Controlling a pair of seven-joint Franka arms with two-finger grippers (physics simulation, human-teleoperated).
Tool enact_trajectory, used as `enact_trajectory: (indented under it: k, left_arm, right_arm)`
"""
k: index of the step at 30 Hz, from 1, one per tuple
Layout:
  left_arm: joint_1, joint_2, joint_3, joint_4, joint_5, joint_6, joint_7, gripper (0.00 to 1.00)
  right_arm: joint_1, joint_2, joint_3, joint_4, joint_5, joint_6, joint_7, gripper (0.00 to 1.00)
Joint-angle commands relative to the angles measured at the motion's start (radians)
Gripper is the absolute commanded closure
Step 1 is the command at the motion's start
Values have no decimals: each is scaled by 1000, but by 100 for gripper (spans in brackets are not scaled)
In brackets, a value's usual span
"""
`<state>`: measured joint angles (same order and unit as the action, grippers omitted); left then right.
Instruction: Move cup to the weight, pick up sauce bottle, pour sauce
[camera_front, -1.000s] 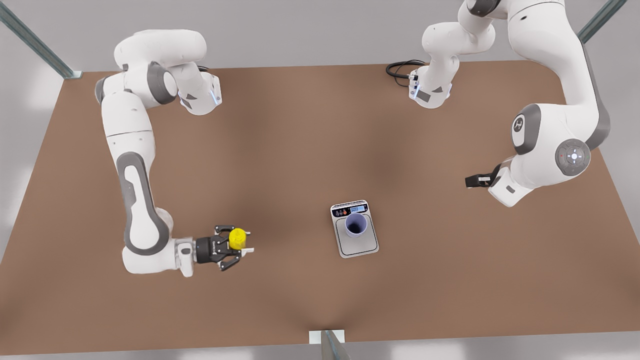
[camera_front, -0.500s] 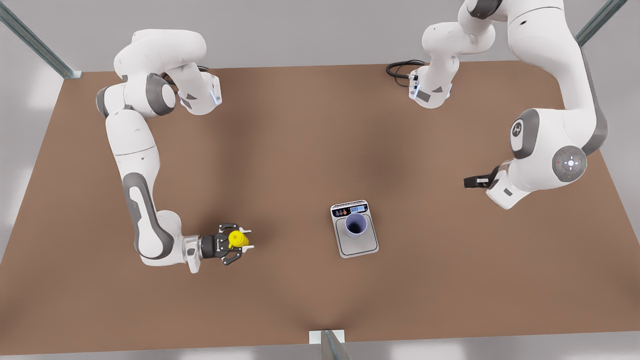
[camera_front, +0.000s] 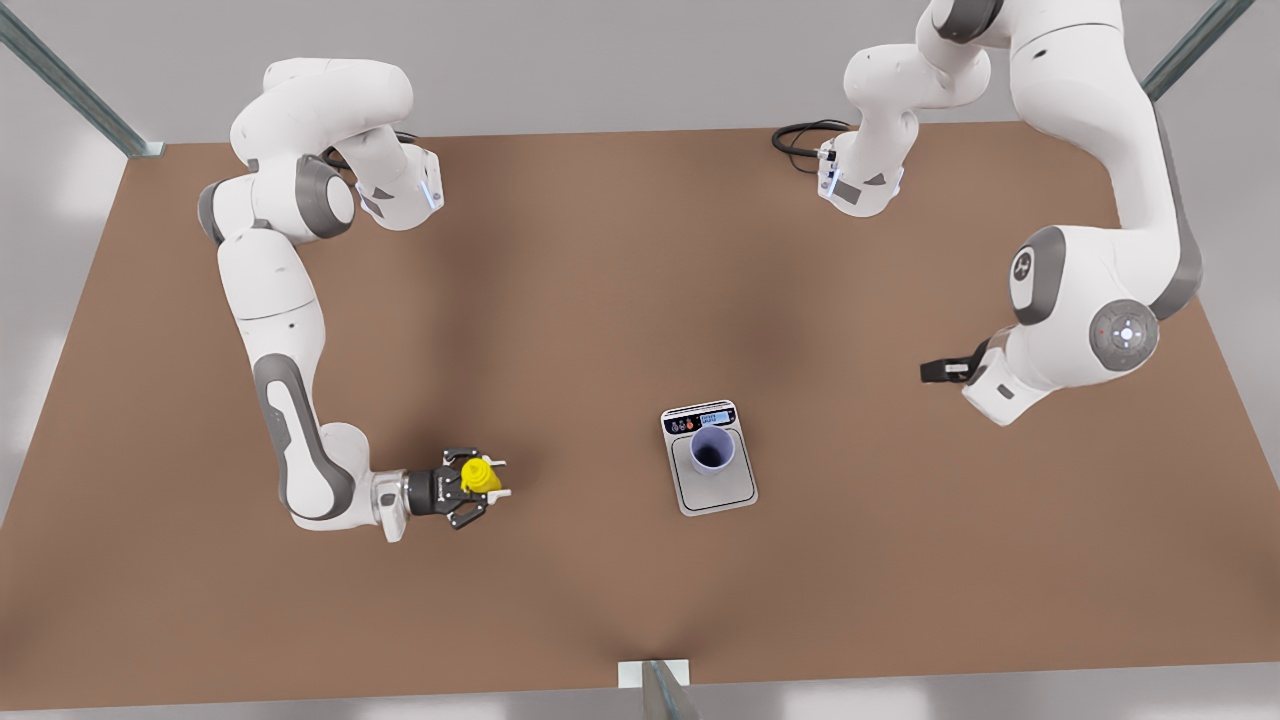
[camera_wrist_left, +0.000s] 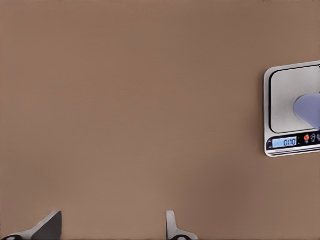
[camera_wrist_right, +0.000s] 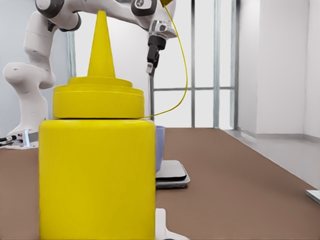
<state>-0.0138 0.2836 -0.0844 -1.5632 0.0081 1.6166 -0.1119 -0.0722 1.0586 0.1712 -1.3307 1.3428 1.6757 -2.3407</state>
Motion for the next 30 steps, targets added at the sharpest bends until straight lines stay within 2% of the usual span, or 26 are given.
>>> enact_trajectory:
  k: [1, 30]
  left_arm:
    - [2, 0, 0, 0, 24, 2, 0, 0]
    - [-3, 34, 0, -1, 24, 2, 0, 0]
  right_arm:
    - [0, 0, -1, 2, -30, -19, 7, 60]
    - [-1, 50, -1, -1, -17, -11, -23, 58]
